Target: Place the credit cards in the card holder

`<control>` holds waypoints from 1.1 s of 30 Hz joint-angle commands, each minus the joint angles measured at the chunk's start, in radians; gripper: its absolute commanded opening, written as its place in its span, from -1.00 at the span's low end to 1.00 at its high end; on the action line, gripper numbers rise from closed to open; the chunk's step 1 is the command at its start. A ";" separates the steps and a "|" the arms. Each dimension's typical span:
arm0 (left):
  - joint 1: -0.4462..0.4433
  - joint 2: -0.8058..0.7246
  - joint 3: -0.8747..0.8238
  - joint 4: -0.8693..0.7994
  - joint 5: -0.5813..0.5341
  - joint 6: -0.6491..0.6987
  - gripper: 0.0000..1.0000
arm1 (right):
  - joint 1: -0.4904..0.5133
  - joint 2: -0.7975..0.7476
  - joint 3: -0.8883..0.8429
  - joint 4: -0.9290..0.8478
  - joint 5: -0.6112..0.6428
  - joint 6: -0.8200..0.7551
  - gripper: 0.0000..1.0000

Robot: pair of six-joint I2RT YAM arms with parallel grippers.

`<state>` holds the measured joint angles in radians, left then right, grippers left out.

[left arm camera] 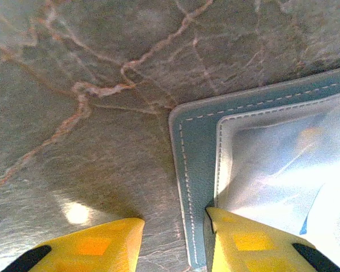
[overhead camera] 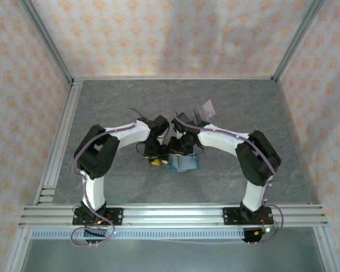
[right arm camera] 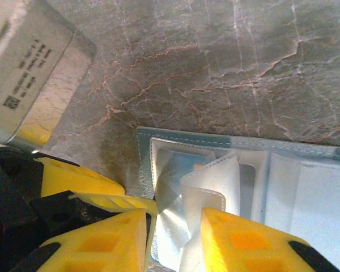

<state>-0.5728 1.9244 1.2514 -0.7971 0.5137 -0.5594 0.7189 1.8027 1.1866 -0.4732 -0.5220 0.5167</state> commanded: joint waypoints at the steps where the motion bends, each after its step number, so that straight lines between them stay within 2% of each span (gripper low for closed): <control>1: -0.006 -0.084 -0.018 -0.077 -0.087 0.019 -0.26 | 0.011 0.002 -0.025 0.136 -0.062 0.084 -0.32; 15: 0.088 -0.314 -0.121 -0.132 -0.062 0.049 -0.10 | 0.025 0.046 -0.007 0.273 -0.114 0.170 -0.17; 19: 0.095 -0.335 -0.086 -0.151 -0.042 0.058 0.02 | 0.012 0.007 0.120 0.121 -0.060 0.089 -0.14; 23: 0.070 -0.334 -0.035 -0.142 -0.011 0.043 0.13 | -0.053 -0.043 0.237 -0.089 0.023 0.012 -0.12; 30: -0.006 -0.208 0.084 -0.134 -0.027 0.031 0.16 | -0.223 -0.123 0.293 -0.387 0.214 -0.114 -0.47; 33: -0.020 -0.141 0.118 -0.134 -0.050 0.030 0.16 | -0.274 -0.142 0.317 -0.477 0.322 -0.172 -0.51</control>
<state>-0.5861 1.7290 1.3418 -0.9081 0.4896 -0.5236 0.4625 1.6894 1.4723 -0.7601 -0.3489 0.4332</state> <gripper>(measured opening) 0.579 0.251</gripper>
